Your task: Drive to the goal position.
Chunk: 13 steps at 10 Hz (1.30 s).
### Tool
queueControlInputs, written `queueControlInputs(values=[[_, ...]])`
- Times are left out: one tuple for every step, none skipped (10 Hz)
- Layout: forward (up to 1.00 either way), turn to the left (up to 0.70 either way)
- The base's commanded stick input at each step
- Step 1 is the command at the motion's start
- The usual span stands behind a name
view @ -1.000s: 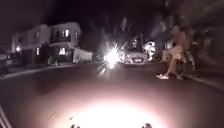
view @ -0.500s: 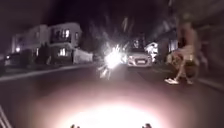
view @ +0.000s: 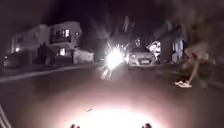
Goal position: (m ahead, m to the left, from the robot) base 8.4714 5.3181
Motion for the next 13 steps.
queueControlInputs(values=[[0.85,0.0],[0.85,0.0],[0.85,0.0],[0.85,0.0],[0.85,0.0],[0.85,0.0],[0.85,0.0],[0.85,0.0],[0.85,0.0],[0.85,0.0],[0.85,0.0],[0.85,0.0],[0.85,0.0]])
